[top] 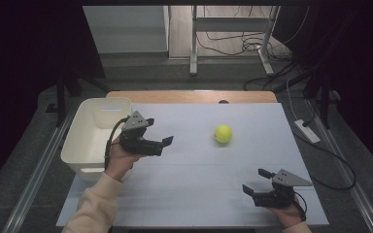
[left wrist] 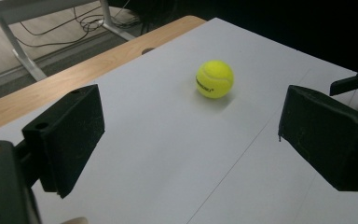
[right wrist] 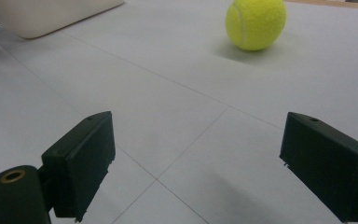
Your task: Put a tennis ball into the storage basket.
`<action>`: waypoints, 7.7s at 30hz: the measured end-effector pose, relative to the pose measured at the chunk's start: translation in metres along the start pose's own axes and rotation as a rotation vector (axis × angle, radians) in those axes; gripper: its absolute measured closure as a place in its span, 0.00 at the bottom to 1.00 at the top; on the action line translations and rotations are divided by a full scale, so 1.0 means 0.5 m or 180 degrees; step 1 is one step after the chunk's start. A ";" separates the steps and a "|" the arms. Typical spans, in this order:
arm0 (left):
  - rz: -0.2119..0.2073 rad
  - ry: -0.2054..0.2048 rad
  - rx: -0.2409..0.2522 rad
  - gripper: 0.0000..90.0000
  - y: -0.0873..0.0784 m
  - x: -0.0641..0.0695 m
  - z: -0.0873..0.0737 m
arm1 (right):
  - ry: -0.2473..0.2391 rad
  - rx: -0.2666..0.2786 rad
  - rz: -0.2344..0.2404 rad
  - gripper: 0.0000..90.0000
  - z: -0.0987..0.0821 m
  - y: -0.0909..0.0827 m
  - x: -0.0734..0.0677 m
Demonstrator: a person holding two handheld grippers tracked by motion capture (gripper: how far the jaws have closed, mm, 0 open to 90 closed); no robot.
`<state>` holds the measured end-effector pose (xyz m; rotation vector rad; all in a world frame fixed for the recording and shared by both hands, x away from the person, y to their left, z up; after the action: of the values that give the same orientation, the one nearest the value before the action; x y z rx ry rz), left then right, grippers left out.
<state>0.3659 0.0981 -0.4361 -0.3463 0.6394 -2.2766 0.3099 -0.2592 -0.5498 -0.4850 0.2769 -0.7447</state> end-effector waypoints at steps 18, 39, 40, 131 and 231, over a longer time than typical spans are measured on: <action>-0.0151 0.0000 -0.0086 0.08 0.058 0.012 0.014 | 0.0049 0.0020 0.0040 0.11 0.006 0.009 -0.002; -0.0179 0.0042 -0.0227 0.07 0.133 0.030 0.022 | -0.0001 0.0001 0.0095 0.11 0.008 0.016 -0.001; -0.0175 0.0041 -0.0228 0.07 0.135 0.031 0.023 | 0.0004 0.0017 0.0091 0.11 0.009 0.015 -0.001; -0.0373 0.0119 -0.0582 0.08 0.363 0.104 0.095 | -0.0027 0.0030 0.0061 0.12 0.011 0.011 -0.004; -0.0343 0.0142 -0.0789 0.30 0.421 0.100 0.072 | 0.0014 0.0022 0.0013 0.12 0.003 0.000 0.001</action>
<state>0.4690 -0.0779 -0.5170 -0.4594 0.9504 -2.3160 0.3109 -0.2591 -0.5485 -0.4761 0.2792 -0.7426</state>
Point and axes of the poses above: each handheld gripper's, and its own axes: y roughly forward along the jaws, z roughly out of its top, x roughly to its right, the point moved 7 cm from there along y, roughly forward along the jaws, and after that the axes turned 5 degrees about -x, right-handed, at the moved point
